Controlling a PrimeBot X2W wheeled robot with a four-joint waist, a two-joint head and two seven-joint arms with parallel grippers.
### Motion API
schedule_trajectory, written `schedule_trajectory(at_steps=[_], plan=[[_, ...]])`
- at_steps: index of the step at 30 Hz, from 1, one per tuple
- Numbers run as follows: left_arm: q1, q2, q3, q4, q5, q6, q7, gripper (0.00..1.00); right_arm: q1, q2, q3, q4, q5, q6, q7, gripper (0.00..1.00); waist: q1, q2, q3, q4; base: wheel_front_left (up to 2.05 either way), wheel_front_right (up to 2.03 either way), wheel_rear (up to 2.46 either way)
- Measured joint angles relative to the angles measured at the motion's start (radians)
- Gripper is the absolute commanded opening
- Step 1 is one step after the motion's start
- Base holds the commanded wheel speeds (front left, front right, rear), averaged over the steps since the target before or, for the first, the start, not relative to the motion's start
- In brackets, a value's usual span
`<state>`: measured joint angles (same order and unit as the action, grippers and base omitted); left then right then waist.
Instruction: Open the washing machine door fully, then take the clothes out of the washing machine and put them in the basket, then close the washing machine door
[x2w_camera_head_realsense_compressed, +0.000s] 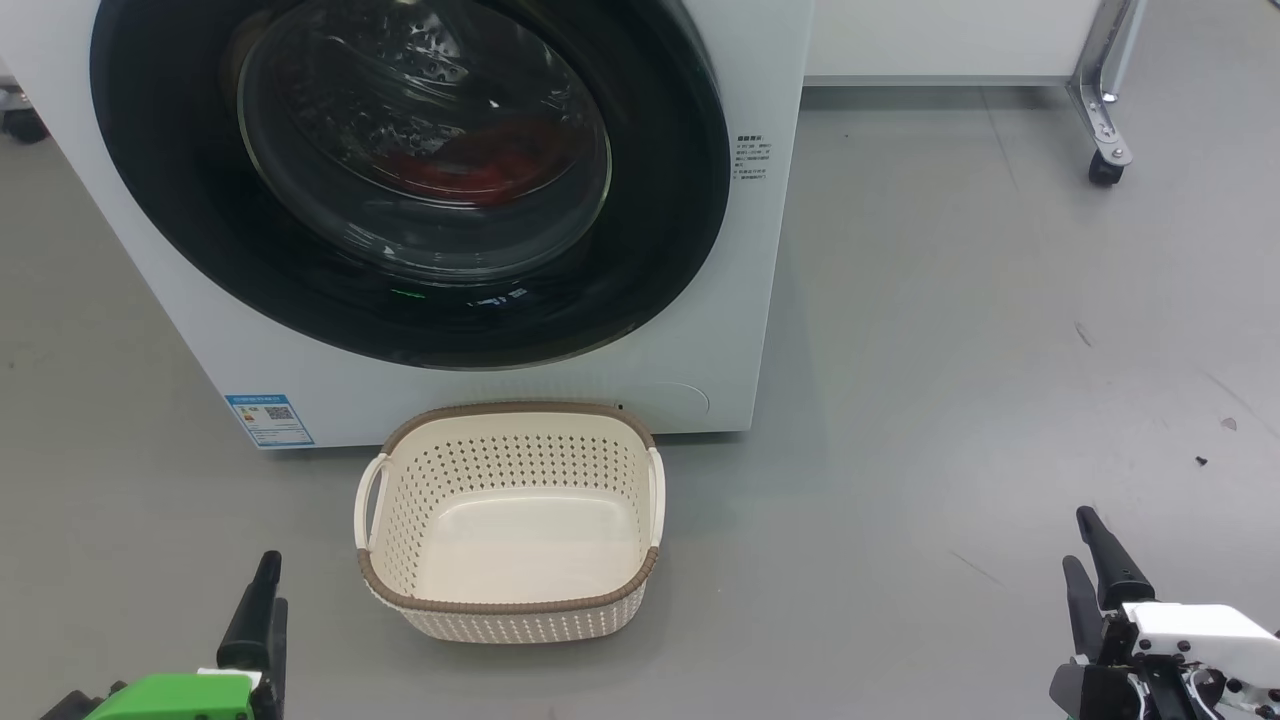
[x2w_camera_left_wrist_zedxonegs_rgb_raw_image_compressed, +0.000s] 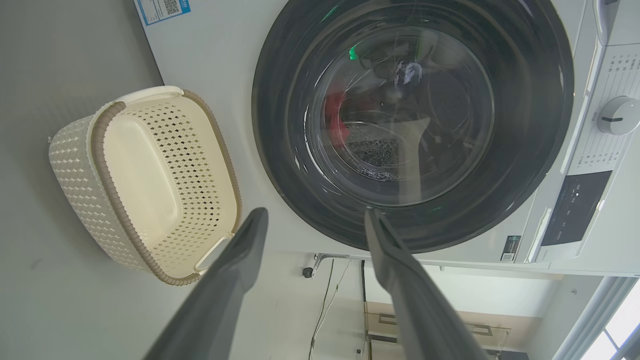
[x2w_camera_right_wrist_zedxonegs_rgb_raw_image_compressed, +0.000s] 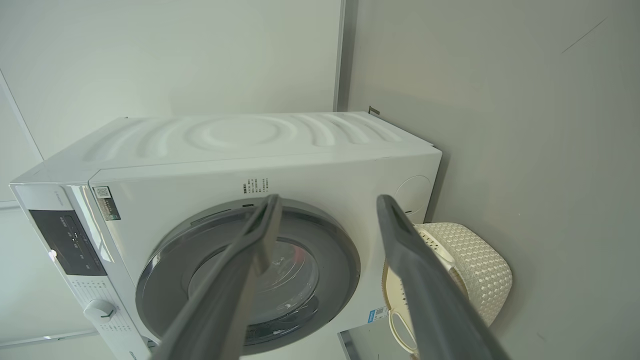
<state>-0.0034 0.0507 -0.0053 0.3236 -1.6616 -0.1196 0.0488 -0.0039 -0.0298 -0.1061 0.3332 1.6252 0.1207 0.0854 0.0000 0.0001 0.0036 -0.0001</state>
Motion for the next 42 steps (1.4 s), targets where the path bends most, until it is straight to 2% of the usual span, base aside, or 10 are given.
schedule_trajectory(at_steps=[21,31,40,42], plan=[[-0.011,0.001,-0.017,-0.025,0.039,0.0,-0.052,1.0,-0.016,-0.004,0.015,-0.02,-0.05,0.0,-0.05,1.0,0.0001,0.0,0.003,0.0,0.0,0.0,0.0],[-0.029,0.036,-0.047,-0.046,0.168,0.0,-0.094,1.0,-0.035,-0.046,0.051,-0.029,-0.169,0.0,-0.098,1.0,0.0001,0.0,0.003,0.001,0.0,0.0,0.0],[-0.053,0.077,-0.096,-0.06,0.393,0.003,-0.125,1.0,-0.061,-0.112,0.115,-0.033,-0.392,0.0,-0.138,1.0,0.0001,0.0,0.0,0.003,0.0,0.0,0.0],[-0.055,0.082,-0.101,-0.067,0.427,0.011,-0.132,1.0,-0.072,-0.125,0.131,-0.036,-0.444,-0.01,-0.146,1.0,0.0001,0.0,0.0,0.003,0.0,0.0,0.0]])
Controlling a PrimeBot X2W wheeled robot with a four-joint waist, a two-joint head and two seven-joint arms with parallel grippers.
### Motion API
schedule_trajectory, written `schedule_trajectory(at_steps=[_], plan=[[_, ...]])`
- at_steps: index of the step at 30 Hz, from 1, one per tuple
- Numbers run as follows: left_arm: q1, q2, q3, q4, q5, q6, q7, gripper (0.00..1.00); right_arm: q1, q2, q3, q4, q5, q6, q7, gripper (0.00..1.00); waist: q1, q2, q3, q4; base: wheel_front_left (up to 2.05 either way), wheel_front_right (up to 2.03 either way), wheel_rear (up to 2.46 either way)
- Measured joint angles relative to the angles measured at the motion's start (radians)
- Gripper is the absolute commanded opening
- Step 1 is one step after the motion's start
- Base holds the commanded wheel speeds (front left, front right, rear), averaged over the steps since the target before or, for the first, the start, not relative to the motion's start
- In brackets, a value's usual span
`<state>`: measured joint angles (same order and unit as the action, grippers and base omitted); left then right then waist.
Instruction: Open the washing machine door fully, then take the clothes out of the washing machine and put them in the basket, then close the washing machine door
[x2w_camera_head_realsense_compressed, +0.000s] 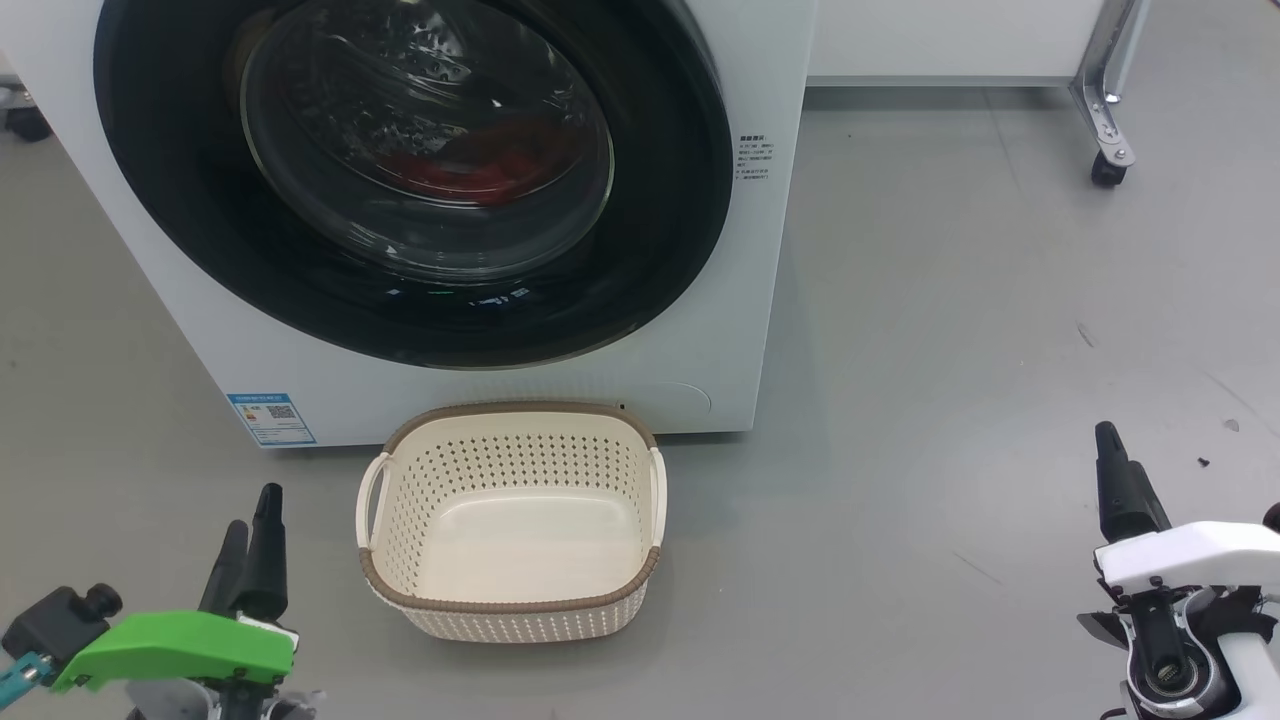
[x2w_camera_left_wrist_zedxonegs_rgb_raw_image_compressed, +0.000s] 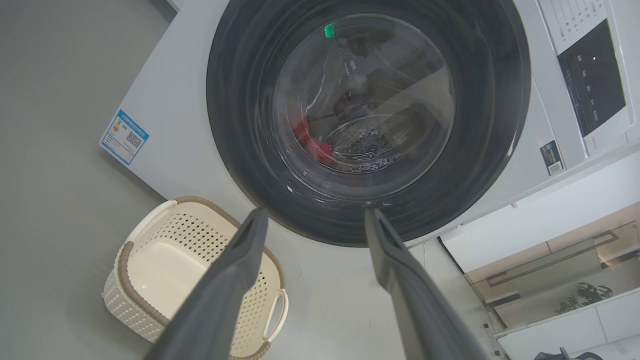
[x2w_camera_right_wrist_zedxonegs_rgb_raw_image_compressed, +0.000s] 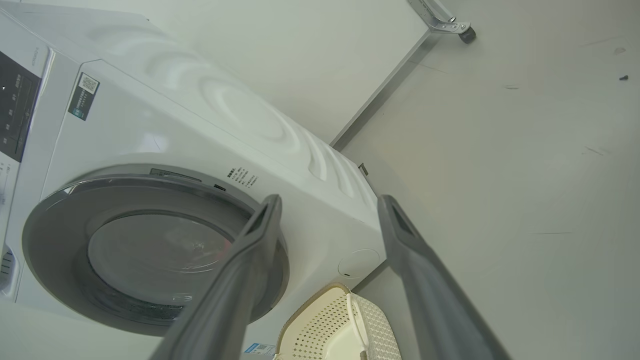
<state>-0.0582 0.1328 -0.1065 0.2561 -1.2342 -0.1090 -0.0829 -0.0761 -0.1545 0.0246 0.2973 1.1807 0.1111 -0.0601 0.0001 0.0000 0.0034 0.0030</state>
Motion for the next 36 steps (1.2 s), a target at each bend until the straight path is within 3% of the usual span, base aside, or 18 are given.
schedule_trajectory(at_steps=[20,36], plan=[[-0.014,0.027,-0.088,-0.042,0.421,0.087,-0.057,1.0,-0.023,-0.034,0.148,-0.008,-0.379,-0.062,-0.063,1.0,0.0,0.0,-0.001,0.002,0.0,0.0,0.0],[-0.013,0.024,-0.134,-0.037,0.639,0.139,-0.107,1.0,-0.023,-0.032,0.212,0.018,-0.583,-0.105,-0.118,1.0,0.0,0.0,0.002,0.004,0.0,0.0,0.0]])
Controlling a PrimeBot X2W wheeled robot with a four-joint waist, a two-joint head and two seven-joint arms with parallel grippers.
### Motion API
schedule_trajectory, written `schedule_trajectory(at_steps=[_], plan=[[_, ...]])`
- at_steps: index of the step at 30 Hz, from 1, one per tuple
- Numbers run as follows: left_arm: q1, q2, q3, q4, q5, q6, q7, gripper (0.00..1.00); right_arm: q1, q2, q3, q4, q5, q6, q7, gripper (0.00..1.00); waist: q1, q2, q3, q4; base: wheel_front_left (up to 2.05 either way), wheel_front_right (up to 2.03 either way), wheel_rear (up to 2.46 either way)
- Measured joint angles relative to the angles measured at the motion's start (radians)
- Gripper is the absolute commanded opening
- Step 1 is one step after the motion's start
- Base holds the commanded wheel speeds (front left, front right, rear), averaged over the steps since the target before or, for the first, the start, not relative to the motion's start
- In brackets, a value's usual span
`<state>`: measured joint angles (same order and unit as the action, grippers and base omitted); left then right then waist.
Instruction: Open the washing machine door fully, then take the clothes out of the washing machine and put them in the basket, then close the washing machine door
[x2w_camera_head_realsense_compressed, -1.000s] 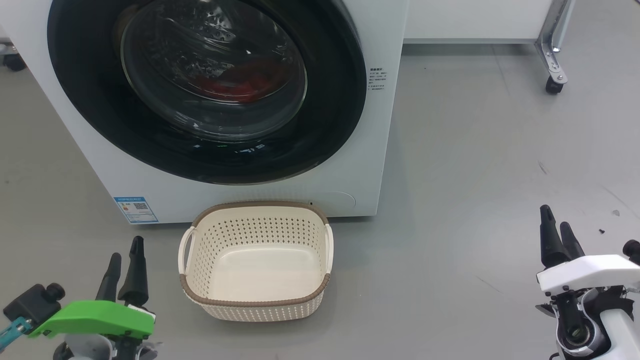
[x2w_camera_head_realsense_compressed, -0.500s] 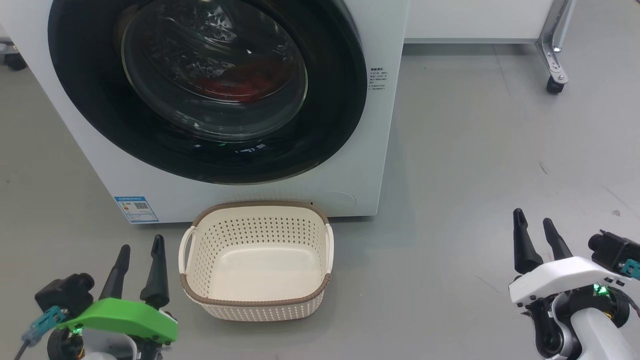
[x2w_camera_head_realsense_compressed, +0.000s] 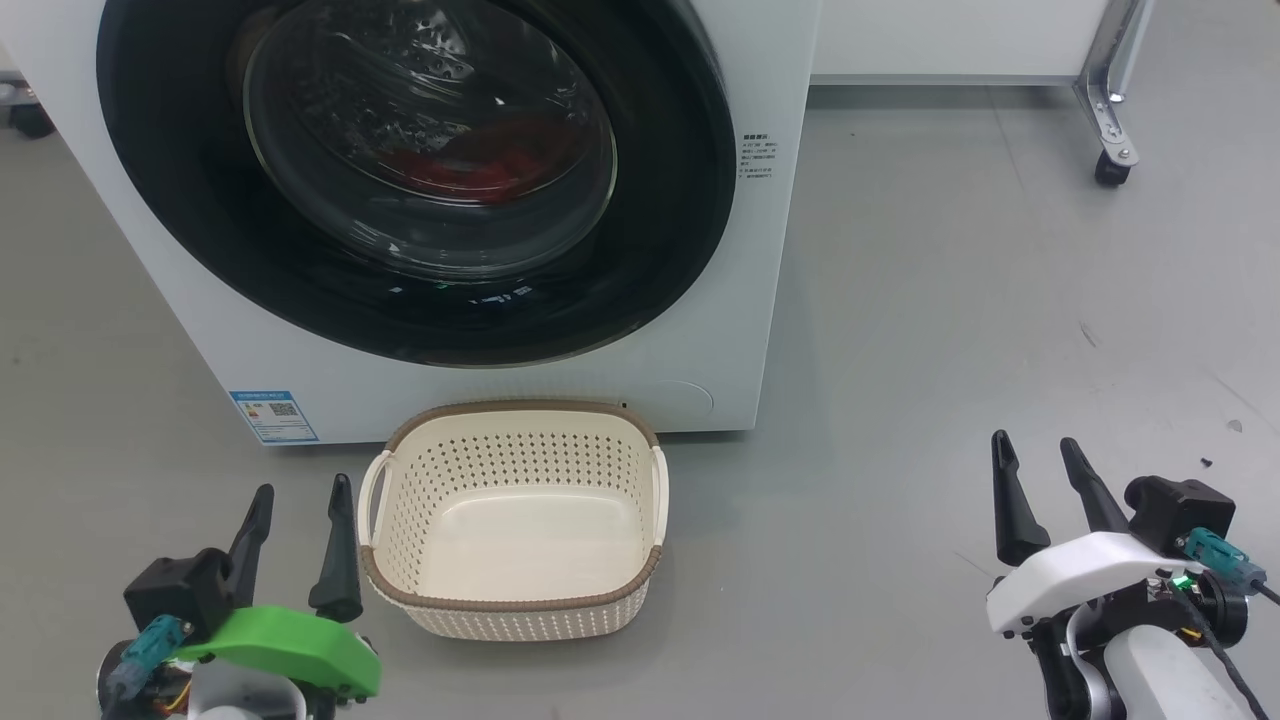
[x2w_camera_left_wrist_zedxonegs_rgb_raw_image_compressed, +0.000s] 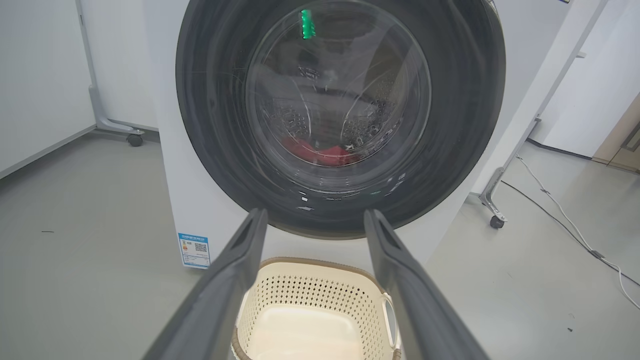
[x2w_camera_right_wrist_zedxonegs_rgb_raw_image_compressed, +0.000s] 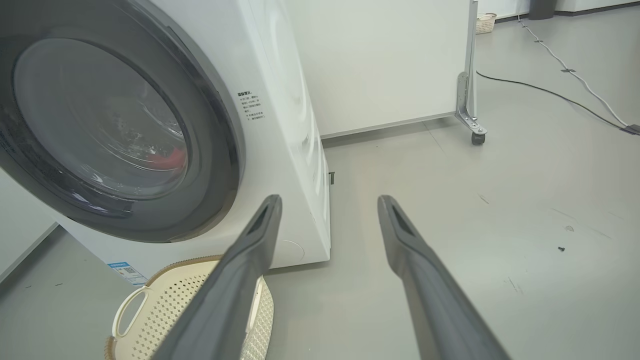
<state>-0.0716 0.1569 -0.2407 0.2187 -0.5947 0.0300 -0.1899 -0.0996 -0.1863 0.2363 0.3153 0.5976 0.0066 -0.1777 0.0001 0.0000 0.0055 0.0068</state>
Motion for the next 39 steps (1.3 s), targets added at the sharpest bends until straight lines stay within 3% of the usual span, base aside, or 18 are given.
schedule_trajectory(at_steps=[22,39], plan=[[0.0,-0.015,-0.033,0.027,0.242,0.045,-0.059,1.0,-0.015,0.005,0.027,0.007,-0.249,-0.045,-0.067,1.0,0.0,0.0,-0.002,-0.004,0.0,0.0,0.0],[0.0,-0.037,-0.02,0.057,0.244,0.045,-0.059,1.0,0.001,0.043,-0.011,0.006,-0.25,-0.053,-0.072,1.0,0.0,0.0,-0.004,-0.005,0.0,0.0,0.0]])
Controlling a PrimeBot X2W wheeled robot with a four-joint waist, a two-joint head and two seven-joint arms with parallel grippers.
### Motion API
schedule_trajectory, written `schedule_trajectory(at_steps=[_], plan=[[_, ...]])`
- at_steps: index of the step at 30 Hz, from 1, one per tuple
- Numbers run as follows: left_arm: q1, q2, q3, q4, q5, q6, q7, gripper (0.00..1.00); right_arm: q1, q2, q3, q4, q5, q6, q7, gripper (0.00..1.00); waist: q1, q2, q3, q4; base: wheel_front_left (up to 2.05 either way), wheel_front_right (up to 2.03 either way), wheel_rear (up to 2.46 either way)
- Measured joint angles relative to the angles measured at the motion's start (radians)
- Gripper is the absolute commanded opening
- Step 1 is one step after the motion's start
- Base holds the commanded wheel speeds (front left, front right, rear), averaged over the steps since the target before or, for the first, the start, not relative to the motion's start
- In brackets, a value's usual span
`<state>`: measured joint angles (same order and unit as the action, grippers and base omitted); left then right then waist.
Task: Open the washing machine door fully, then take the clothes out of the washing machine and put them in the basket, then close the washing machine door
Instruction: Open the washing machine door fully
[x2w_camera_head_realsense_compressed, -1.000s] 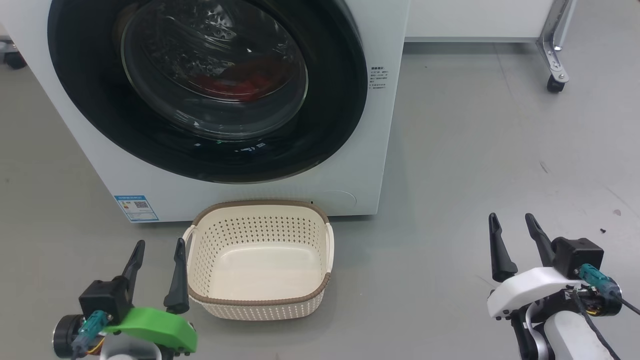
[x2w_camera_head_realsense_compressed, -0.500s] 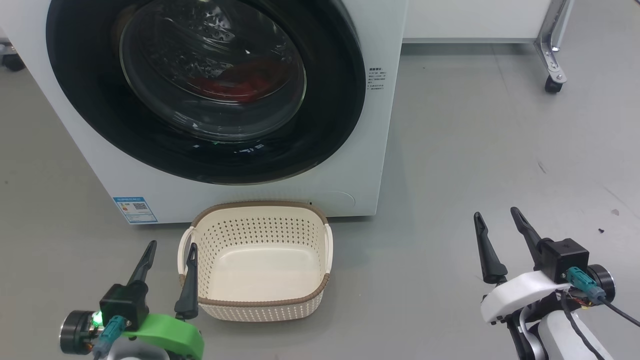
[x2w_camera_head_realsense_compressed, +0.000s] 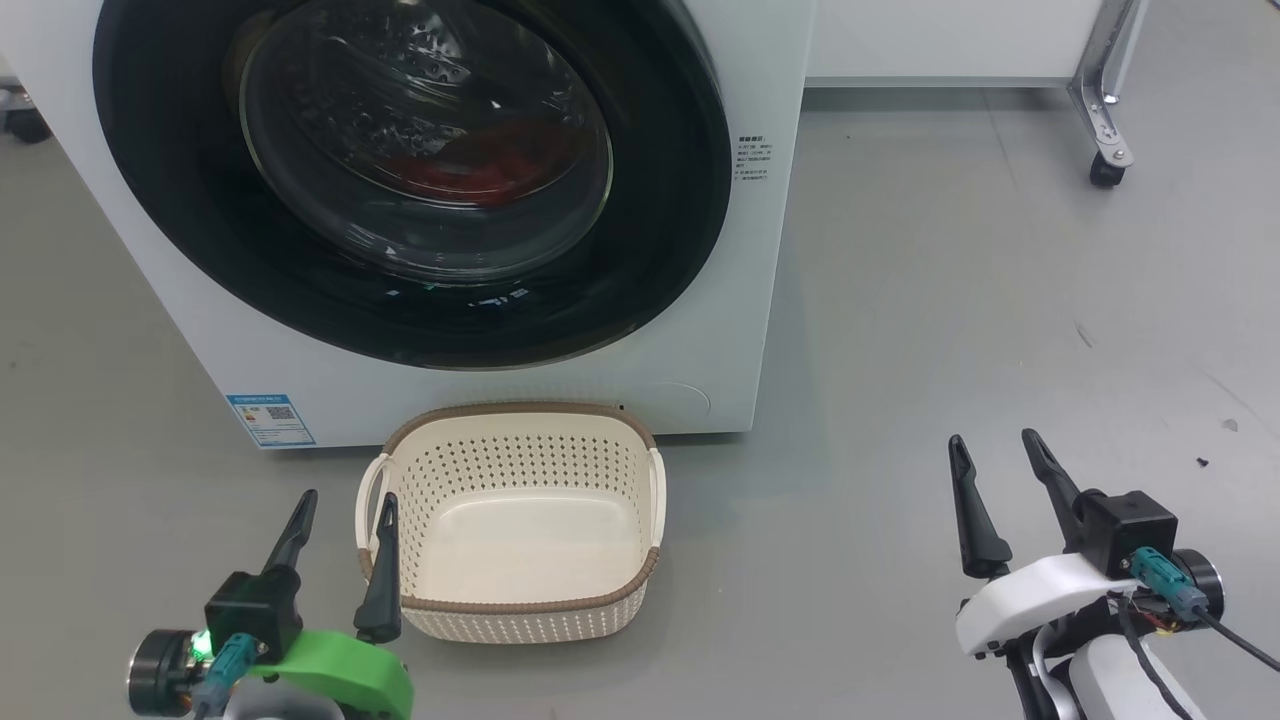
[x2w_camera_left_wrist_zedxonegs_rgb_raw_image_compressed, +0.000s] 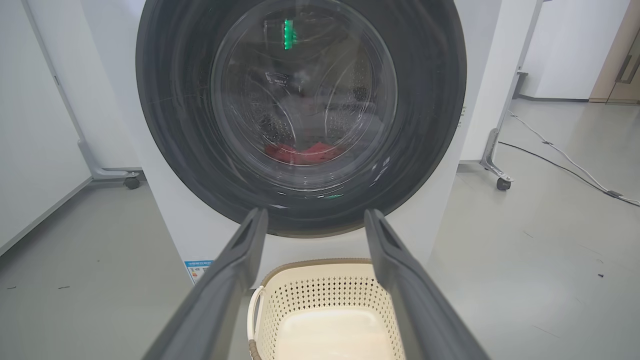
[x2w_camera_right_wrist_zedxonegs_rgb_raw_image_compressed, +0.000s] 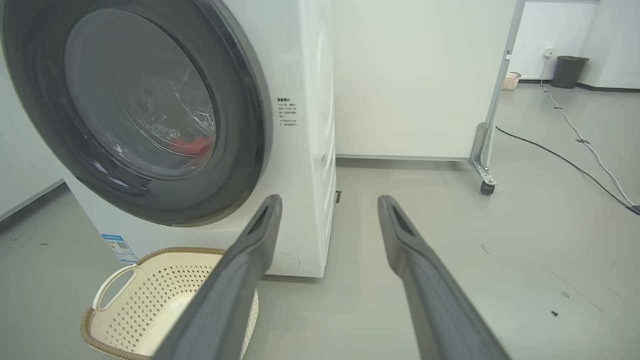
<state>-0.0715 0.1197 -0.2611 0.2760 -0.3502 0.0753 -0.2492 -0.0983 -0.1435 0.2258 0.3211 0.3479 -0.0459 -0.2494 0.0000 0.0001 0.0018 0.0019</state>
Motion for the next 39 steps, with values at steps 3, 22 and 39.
schedule_trajectory(at_steps=[3,22,39], plan=[[0.0,-0.001,0.002,0.002,0.0,0.0,0.0,1.0,0.008,0.009,-0.004,0.0,0.0,0.0,0.0,1.0,0.0,0.0,0.001,0.0,0.0,0.0,0.0],[0.0,-0.003,0.008,0.01,0.0,0.0,0.0,1.0,0.008,0.02,-0.024,0.0,-0.033,0.014,0.0,0.0,0.0,0.0,0.005,0.003,0.0,0.0,0.0],[0.0,-0.009,0.013,0.016,0.002,0.0,0.0,1.0,0.008,0.033,-0.052,0.0,-0.034,0.035,0.0,0.0,-0.0001,0.0,0.004,0.006,0.0,0.0,0.0]])
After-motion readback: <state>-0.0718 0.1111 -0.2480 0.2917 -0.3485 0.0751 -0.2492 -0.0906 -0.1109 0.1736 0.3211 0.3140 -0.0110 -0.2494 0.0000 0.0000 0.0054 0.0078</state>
